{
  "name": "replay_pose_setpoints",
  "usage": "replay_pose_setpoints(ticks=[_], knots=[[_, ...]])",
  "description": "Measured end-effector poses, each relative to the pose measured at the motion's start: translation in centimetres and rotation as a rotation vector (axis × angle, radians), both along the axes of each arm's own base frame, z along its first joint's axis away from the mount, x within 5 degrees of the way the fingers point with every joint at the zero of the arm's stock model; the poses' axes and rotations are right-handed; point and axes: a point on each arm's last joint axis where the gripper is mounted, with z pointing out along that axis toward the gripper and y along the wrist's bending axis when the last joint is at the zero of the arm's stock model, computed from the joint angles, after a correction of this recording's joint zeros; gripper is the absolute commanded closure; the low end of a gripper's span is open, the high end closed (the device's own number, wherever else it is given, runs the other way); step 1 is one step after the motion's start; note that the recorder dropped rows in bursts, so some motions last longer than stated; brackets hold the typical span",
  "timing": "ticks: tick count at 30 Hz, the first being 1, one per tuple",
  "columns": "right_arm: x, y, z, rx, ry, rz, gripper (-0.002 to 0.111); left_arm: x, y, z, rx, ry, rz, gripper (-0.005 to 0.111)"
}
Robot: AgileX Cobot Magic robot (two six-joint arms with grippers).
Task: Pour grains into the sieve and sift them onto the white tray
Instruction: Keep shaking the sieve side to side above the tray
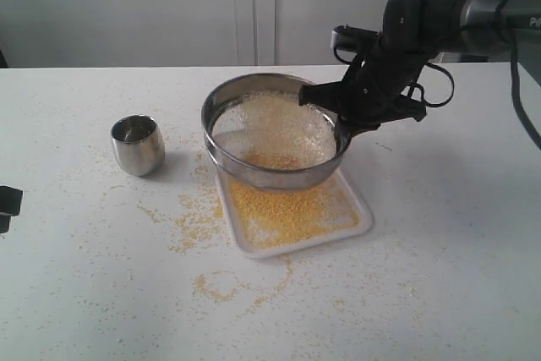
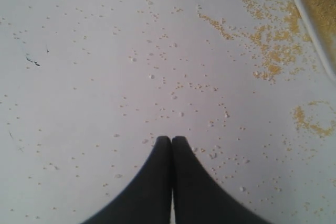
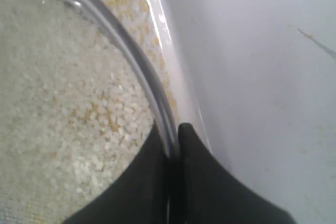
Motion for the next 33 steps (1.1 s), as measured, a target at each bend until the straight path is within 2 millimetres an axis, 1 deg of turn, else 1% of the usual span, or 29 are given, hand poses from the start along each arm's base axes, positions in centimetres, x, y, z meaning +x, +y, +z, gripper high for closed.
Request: replay_pose_setpoints(ticks=[3, 4, 7, 8, 9, 10, 12, 14, 15, 18, 19, 20, 22, 24, 25, 27, 28, 29, 31, 33], knots=[[-1.3, -0.6, -0.2, -0.081, 0.113, 0.048, 0.108, 0.0, 0.0, 0.0, 0.000, 0.000, 0.000, 0.107], [-1.3, -0.7, -0.4, -0.082, 0.112, 0.045, 0.108, 0.0, 0.0, 0.0, 0.000, 0.000, 0.000, 0.107], [0.1, -0.1, -0.5, -0.017, -0.048, 0.001, 0.108, 0.0, 0.0, 0.0, 0.000, 0.000, 0.000, 0.107], [0.6, 0.0, -0.2, 0.012, -0.097, -0.017, 0.108, 0.0, 0.0, 0.0, 0.000, 0.000, 0.000, 0.107], [0.7, 0.1, 0.0, 0.027, -0.103, -0.026, 0.108, 0.0, 0.0, 0.0, 0.000, 0.000, 0.000, 0.107], [0.6, 0.1, 0.3, 0.020, -0.094, -0.013, 0.108, 0.0, 0.0, 0.0, 0.000, 0.000, 0.000, 0.107], [-0.4, -0.4, 0.9, -0.037, -0.032, 0.038, 0.108, 0.0, 0.0, 0.0, 0.000, 0.000, 0.000, 0.107], [-1.4, -0.8, 0.6, -0.080, 0.036, 0.061, 0.108, 0.0, 0.0, 0.0, 0.000, 0.000, 0.000, 0.107], [-1.4, -0.8, 0.3, -0.076, 0.030, 0.054, 0.108, 0.0, 0.0, 0.0, 0.000, 0.000, 0.000, 0.107], [0.0, -0.3, 0.3, -0.015, -0.124, 0.017, 0.108, 0.0, 0.0, 0.0, 0.000, 0.000, 0.000, 0.107], [0.2, -0.2, 0.5, 0.004, -0.152, 0.003, 0.108, 0.0, 0.0, 0.0, 0.000, 0.000, 0.000, 0.107], [0.2, -0.2, 0.8, 0.009, -0.144, -0.001, 0.108, 0.0, 0.0, 0.0, 0.000, 0.000, 0.000, 0.107], [-0.7, -0.5, 1.0, -0.040, -0.061, 0.035, 0.108, 0.0, 0.0, 0.0, 0.000, 0.000, 0.000, 0.107], [-1.7, -1.0, 0.7, -0.101, 0.029, 0.071, 0.108, 0.0, 0.0, 0.0, 0.000, 0.000, 0.000, 0.107], [-1.9, -1.1, 0.4, -0.116, 0.038, 0.078, 0.108, 0.0, 0.0, 0.0, 0.000, 0.000, 0.000, 0.107], [-0.9, -0.9, -0.2, -0.095, -0.052, 0.068, 0.108, 0.0, 0.0, 0.0, 0.000, 0.000, 0.000, 0.107], [-0.2, -0.6, -0.2, -0.072, -0.117, 0.057, 0.108, 0.0, 0.0, 0.0, 0.000, 0.000, 0.000, 0.107], [0.1, -0.5, -0.2, -0.053, -0.145, 0.045, 0.108, 0.0, 0.0, 0.0, 0.000, 0.000, 0.000, 0.107], [-0.1, -0.5, 0.1, -0.050, -0.112, 0.046, 0.108, 0.0, 0.0, 0.0, 0.000, 0.000, 0.000, 0.107], [-1.2, -0.9, 0.1, -0.102, -0.006, 0.081, 0.108, 0.0, 0.0, 0.0, 0.000, 0.000, 0.000, 0.107]])
